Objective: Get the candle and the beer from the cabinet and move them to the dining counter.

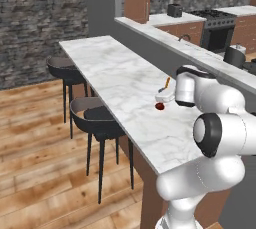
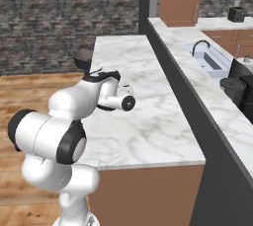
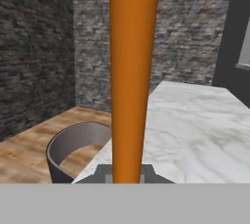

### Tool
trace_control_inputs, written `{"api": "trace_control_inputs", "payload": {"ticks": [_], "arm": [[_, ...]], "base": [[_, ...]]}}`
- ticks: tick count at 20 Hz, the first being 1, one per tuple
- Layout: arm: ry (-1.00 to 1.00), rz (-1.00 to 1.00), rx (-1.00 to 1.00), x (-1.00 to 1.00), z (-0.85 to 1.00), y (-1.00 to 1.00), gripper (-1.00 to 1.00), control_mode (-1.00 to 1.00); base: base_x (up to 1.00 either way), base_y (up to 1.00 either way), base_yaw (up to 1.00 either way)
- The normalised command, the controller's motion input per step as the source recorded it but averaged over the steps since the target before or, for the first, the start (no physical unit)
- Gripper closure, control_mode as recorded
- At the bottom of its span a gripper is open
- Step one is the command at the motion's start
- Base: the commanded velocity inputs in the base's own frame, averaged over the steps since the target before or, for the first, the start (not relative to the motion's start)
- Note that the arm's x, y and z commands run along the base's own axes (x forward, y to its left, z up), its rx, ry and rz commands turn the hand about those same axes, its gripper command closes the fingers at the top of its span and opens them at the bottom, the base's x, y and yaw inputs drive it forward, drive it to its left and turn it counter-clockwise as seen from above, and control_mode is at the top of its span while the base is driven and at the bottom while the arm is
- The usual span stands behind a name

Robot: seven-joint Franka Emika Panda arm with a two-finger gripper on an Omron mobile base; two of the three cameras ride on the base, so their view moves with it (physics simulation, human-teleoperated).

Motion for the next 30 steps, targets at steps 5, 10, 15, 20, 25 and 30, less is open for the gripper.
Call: {"api": "trace_control_inputs", "payload": {"ticks": [5,10,15,20,25,30], "arm": [[0.0,0.0,0.0,0.19,-0.06,0.0,1.0,-1.0],[0.0,0.0,0.0,0.25,-0.11,0.0,1.0,-1.0],[0.0,0.0,0.0,0.23,-0.14,0.0,1.0,-1.0],[0.0,0.0,0.0,0.24,-0.2,0.0,1.0,-1.0],[0.0,0.0,0.0,0.25,-0.23,0.01,1.0,-1.0],[0.0,0.0,0.0,0.25,-0.25,0.01,1.0,-1.0]], "base": [[0.0,0.0,0.0],[0.0,0.0,0.0],[0.0,0.0,0.0],[0.0,0.0,0.0],[0.0,0.0,0.0],[0.0,0.0,0.0]]}}
